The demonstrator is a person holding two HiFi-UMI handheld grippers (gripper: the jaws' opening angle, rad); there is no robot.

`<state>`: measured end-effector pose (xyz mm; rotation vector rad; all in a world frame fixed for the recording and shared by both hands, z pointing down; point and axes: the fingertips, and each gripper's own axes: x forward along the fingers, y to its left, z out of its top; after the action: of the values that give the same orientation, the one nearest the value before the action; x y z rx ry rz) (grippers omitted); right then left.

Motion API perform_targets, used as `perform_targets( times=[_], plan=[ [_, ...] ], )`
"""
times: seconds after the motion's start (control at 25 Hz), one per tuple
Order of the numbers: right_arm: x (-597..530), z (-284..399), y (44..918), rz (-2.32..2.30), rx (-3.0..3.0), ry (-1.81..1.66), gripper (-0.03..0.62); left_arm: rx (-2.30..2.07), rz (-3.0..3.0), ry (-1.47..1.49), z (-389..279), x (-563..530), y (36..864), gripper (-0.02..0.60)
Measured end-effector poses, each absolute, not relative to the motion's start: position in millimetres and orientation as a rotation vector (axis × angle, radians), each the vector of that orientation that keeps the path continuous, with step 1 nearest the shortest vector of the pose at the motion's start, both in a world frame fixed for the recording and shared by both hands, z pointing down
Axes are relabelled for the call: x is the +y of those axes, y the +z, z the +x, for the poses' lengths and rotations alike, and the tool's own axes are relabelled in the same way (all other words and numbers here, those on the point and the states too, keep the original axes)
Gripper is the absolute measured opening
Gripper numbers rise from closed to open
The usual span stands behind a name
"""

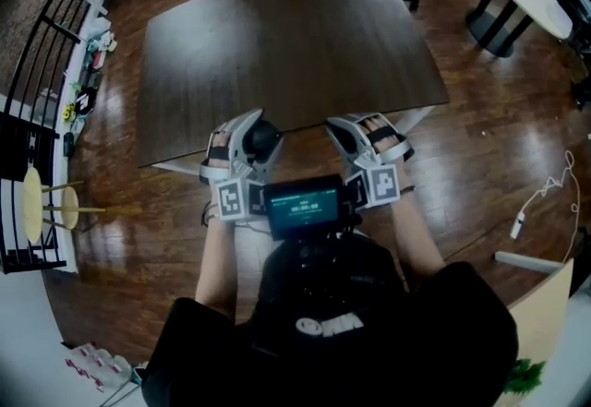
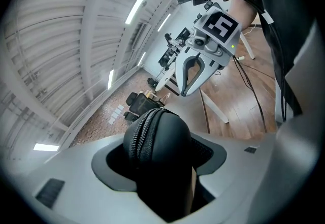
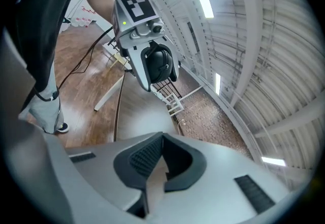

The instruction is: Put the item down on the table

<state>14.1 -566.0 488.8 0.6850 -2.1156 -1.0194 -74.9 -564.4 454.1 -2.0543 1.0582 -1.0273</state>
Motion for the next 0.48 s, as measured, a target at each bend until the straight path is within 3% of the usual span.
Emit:
perform_targets(
  times=[0.48],
  plan=[
    [-650.5,17.8,512.2,0.735,-2.086,-0.903,0.005,0.879,-2.16,-1.093,-64.7,-665.5,511.2,0.282]
  ],
)
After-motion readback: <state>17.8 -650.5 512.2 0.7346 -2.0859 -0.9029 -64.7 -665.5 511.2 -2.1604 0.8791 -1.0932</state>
